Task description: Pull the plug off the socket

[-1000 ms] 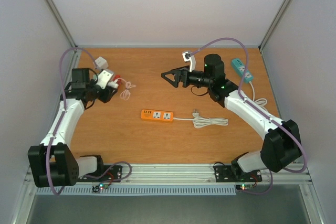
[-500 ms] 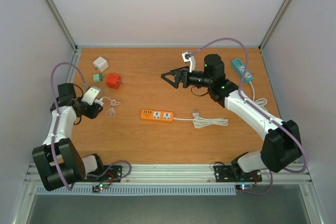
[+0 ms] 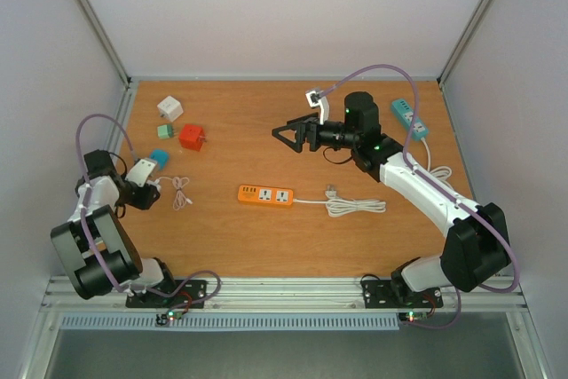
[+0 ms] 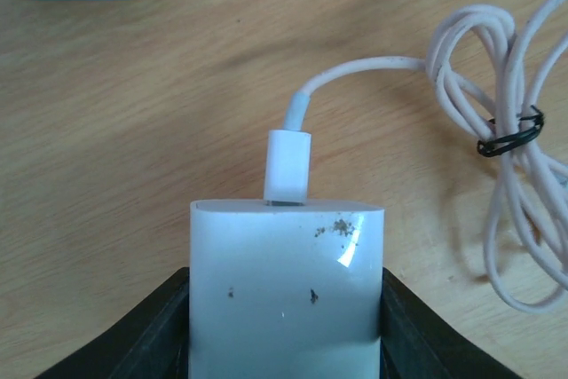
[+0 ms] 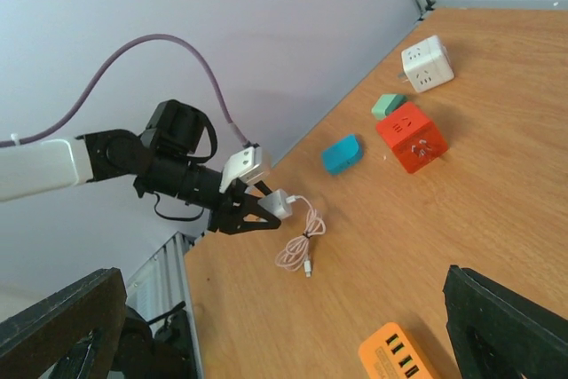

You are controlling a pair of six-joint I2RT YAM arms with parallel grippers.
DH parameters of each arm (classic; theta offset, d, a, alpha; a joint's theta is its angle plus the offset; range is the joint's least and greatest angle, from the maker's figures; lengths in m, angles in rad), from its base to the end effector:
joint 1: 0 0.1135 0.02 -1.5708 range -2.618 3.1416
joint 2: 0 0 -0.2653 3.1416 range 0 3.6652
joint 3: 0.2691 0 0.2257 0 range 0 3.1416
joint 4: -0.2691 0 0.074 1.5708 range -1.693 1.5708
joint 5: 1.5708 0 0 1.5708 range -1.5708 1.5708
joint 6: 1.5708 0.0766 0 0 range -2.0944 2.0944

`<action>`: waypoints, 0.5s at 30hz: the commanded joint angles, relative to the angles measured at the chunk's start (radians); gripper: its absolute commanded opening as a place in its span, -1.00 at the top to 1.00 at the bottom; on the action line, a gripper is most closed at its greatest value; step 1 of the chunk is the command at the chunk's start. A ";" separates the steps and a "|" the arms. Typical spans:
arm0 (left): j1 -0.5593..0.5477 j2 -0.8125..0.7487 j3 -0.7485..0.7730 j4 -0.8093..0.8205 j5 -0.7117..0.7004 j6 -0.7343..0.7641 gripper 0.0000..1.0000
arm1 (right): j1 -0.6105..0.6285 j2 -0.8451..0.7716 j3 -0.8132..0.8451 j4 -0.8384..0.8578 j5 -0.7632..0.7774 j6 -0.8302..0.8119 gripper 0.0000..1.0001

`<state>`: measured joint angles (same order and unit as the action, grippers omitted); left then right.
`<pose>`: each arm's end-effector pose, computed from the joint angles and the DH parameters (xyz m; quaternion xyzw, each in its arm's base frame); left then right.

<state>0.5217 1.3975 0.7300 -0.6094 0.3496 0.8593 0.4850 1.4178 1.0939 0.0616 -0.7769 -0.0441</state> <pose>0.2078 0.0892 0.1476 0.1888 0.9560 -0.0408 0.2207 0.2662 0.2010 0.3300 -0.4145 0.6486 0.4164 0.4839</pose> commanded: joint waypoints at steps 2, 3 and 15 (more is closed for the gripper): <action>0.005 0.053 -0.021 0.088 -0.028 0.022 0.36 | -0.005 -0.009 0.028 -0.041 -0.030 -0.078 -0.97; 0.006 0.060 -0.024 0.096 -0.033 0.023 0.36 | -0.005 -0.006 0.032 -0.051 -0.031 -0.090 -0.97; 0.006 0.077 -0.033 0.101 -0.050 0.023 -0.06 | -0.005 0.063 0.104 -0.233 -0.064 -0.224 -0.97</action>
<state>0.5220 1.4696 0.7040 -0.5426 0.3019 0.8703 0.4850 1.4536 1.1507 -0.0910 -0.8169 -0.1959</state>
